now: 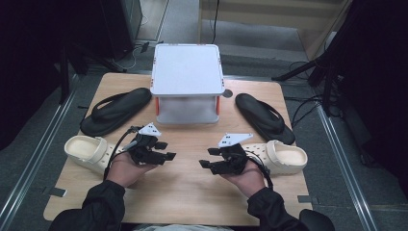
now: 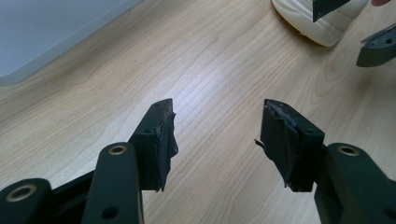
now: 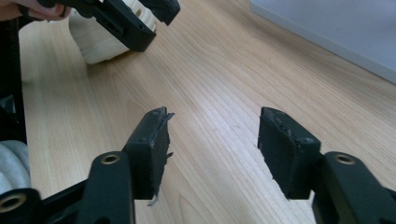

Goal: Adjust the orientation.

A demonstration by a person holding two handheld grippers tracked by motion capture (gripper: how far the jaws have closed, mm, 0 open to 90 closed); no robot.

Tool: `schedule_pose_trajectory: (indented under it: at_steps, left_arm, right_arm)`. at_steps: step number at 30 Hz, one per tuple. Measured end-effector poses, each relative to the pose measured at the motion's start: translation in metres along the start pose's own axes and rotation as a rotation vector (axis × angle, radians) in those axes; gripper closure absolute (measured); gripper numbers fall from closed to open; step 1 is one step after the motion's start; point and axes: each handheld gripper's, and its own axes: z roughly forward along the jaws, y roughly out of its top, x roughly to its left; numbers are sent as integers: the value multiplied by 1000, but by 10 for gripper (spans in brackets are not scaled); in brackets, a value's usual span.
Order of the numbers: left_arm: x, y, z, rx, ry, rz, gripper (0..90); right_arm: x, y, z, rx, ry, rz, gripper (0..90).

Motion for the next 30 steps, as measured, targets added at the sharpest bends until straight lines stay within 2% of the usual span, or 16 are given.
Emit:
schedule_pose_trajectory:
  at_steps: [4, 7, 12, 17, 20, 25, 30]
  left_arm:
    - [-1, 0, -1, -2, 4, -9, 461]
    - [-1, 1, -2, -6, 7, -15, 467]
    - [-1, 0, -3, 6, 13, -28, 503]
    - [-1, 2, -8, -6, 31, -20, 494]
    - [1, 2, -9, -9, 12, -53, 486]
    - [1, 3, -12, -4, 0, -57, 535]
    - [2, 3, -13, 23, -10, -54, 538]
  right_arm:
    - [1, -1, -1, 1, -20, -20, 466]
    - [2, -1, -2, -1, -37, -18, 461]
    - [1, -1, -3, -1, -33, -12, 452]
    - [0, -1, -3, -3, -29, -12, 475]
    - [-1, -2, -2, 8, -21, -11, 476]
    - [-3, -3, -2, 20, 6, 6, 518]
    - [-5, -4, -4, 27, -13, -13, 523]
